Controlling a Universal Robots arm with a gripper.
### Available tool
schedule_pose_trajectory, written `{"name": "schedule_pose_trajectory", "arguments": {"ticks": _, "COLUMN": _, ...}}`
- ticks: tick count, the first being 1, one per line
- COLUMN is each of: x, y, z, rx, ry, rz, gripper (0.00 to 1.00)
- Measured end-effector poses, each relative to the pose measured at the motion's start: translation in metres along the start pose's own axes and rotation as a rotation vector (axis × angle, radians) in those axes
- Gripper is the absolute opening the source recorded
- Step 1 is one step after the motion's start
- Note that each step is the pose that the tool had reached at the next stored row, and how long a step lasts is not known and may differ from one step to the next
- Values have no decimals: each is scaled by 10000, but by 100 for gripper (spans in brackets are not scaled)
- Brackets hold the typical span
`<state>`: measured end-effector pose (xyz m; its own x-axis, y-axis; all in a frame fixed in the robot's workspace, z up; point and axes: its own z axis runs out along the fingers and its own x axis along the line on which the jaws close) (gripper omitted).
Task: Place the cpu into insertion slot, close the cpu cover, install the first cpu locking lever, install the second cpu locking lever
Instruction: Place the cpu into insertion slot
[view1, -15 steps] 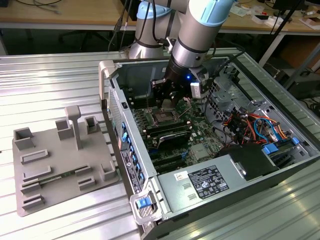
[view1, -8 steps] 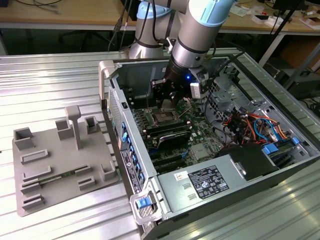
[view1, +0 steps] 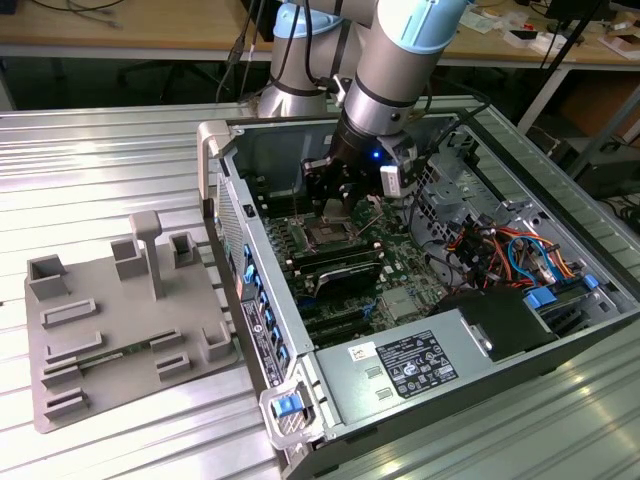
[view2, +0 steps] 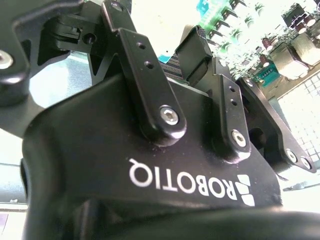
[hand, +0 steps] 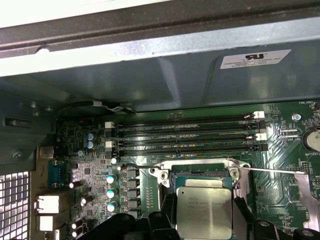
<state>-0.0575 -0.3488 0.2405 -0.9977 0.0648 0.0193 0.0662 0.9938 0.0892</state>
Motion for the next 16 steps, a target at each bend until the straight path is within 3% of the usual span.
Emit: {"name": "schedule_pose_trajectory", "arguments": {"ticks": 16, "x": 0, "y": 0, "z": 2, "rx": -3, "ry": -15, "rz": 163, "gripper": 55}}
